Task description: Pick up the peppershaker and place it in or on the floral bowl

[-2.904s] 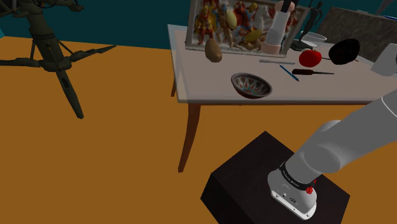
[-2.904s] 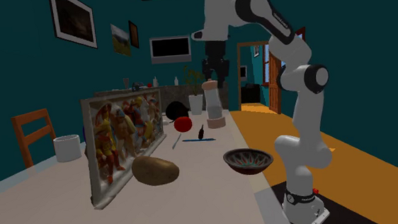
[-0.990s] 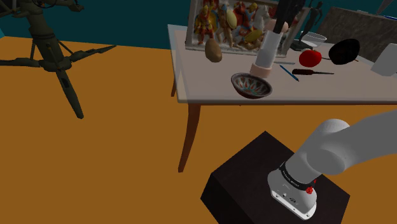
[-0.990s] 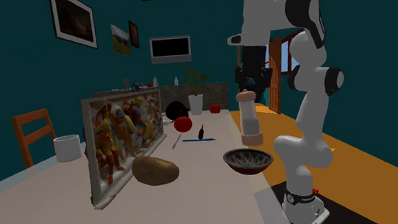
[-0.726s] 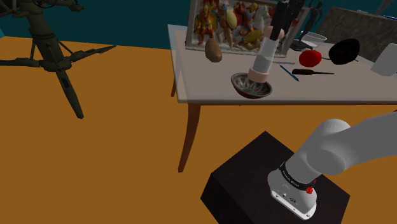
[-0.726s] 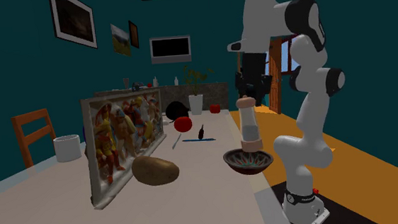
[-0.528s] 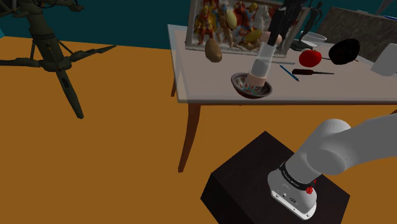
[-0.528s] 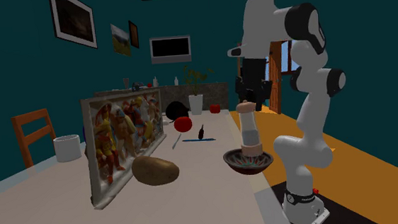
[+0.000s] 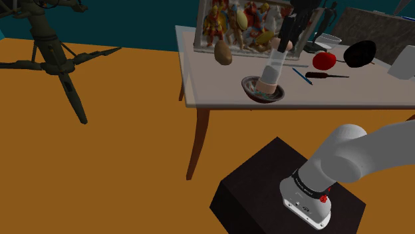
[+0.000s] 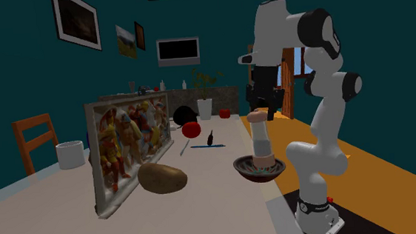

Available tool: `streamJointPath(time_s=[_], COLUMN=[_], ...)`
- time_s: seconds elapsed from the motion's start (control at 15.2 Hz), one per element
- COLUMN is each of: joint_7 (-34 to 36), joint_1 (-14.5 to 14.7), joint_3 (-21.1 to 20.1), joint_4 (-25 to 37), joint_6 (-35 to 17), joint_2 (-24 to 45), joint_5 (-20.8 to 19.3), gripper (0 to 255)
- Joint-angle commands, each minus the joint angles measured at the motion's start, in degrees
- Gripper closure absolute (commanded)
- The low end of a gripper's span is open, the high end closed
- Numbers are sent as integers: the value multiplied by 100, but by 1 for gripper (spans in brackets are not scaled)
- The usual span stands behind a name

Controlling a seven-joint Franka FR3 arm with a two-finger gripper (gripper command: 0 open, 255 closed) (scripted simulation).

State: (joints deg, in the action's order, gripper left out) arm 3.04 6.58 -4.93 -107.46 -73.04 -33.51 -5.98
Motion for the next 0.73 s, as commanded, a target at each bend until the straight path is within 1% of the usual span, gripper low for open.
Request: streamJointPath(time_s=[0.0,0.07,0.4,0.66], joint_7=[0,0,0,10], joint_1=[0,0,0,-25], joint_3=[0,0,0,-102], joint_4=[-1,-1,-1,1208], joint_6=[-1,-1,-1,722], joint_2=[-1,-1,-1,490], joint_5=[0,0,0,-14], gripper=[255,0,0,0])
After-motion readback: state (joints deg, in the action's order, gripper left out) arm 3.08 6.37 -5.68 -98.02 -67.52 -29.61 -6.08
